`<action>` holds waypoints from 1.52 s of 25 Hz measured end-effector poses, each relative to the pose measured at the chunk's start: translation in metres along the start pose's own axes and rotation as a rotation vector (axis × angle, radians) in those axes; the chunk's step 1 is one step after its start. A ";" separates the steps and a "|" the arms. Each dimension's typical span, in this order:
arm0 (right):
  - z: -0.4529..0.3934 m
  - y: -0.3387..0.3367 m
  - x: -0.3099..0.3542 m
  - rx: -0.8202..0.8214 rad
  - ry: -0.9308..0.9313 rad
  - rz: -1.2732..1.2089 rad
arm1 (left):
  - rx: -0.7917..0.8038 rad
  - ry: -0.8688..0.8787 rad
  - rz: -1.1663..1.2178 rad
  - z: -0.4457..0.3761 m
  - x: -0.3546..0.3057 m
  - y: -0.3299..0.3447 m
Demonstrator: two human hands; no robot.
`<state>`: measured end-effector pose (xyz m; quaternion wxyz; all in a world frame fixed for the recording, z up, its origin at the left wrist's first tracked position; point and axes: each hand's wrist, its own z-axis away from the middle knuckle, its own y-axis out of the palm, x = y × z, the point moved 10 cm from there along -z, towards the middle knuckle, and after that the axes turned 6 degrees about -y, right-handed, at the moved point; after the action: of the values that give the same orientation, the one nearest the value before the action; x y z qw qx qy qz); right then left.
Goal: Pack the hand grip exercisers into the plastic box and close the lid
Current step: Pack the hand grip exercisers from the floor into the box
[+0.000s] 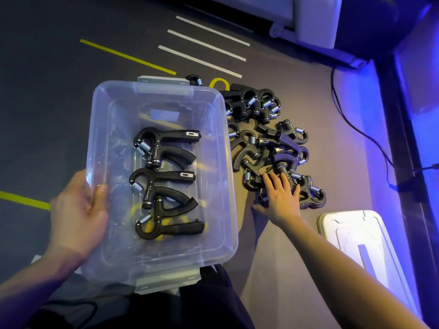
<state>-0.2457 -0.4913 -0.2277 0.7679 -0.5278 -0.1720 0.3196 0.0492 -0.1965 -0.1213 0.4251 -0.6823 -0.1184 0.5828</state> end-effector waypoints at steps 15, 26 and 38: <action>0.024 -0.093 0.025 -0.533 -0.230 -0.001 | 0.002 0.013 0.032 0.001 -0.009 -0.003; 0.111 -0.214 0.152 -0.801 -0.881 0.120 | -0.005 0.004 0.068 0.003 -0.014 -0.005; 0.083 -0.116 0.282 -0.414 -1.644 0.730 | -0.005 0.024 0.117 0.002 -0.013 -0.008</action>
<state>-0.0518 -0.2707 -0.1098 0.1459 -0.2830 -0.5399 0.7792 0.0464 -0.1998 -0.1065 0.3900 -0.6962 -0.0749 0.5980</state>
